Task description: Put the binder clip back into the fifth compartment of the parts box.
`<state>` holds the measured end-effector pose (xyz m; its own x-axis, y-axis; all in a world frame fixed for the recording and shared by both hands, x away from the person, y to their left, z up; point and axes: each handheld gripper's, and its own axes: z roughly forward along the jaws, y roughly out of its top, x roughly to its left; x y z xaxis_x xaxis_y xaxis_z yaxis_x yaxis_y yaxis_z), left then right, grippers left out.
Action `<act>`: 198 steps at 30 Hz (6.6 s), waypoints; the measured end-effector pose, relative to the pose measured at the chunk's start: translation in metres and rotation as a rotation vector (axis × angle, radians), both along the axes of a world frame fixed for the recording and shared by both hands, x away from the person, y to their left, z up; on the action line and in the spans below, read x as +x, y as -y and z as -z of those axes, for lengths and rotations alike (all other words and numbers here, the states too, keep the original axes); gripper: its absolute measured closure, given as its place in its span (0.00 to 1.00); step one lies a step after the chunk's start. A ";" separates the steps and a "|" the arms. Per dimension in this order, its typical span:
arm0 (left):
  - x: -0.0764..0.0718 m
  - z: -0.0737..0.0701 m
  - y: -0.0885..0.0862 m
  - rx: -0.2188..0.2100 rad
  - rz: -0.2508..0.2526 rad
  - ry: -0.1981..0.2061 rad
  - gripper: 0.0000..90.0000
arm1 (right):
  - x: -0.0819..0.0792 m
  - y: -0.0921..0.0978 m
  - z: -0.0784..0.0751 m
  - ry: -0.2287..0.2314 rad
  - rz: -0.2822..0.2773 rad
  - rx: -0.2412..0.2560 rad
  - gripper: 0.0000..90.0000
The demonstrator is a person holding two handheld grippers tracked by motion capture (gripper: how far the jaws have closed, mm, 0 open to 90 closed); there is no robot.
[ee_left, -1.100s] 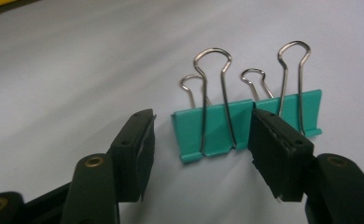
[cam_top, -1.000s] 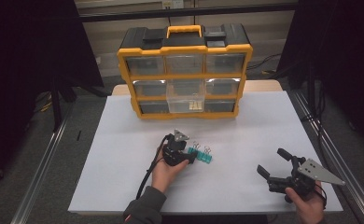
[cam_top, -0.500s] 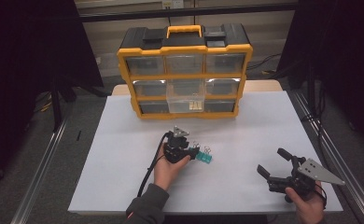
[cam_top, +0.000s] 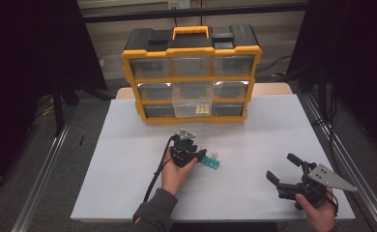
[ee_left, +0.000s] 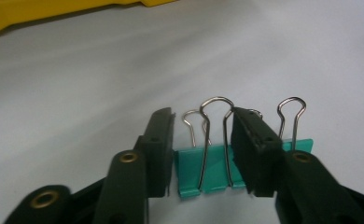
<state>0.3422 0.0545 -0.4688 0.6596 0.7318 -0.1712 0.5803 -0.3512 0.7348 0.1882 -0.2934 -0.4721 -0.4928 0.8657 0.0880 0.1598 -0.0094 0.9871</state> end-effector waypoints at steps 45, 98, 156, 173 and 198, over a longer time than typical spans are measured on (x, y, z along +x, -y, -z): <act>-0.003 -0.012 -0.010 -0.022 0.014 0.002 0.56 | 0.000 -0.001 0.000 0.004 -0.003 0.004 0.02; 0.010 -0.133 -0.022 -0.279 0.004 0.235 0.56 | 0.000 -0.001 0.000 0.002 -0.010 0.001 0.02; 0.037 -0.143 -0.013 -0.202 -0.090 0.307 0.15 | 0.000 -0.001 -0.001 0.007 -0.007 0.002 0.02; 0.003 -0.122 -0.019 -0.242 0.005 0.291 0.07 | 0.000 -0.002 0.000 0.006 -0.011 -0.001 0.02; -0.017 -0.053 -0.004 -0.152 0.081 0.169 0.05 | 0.001 -0.002 0.000 0.002 -0.016 -0.001 0.02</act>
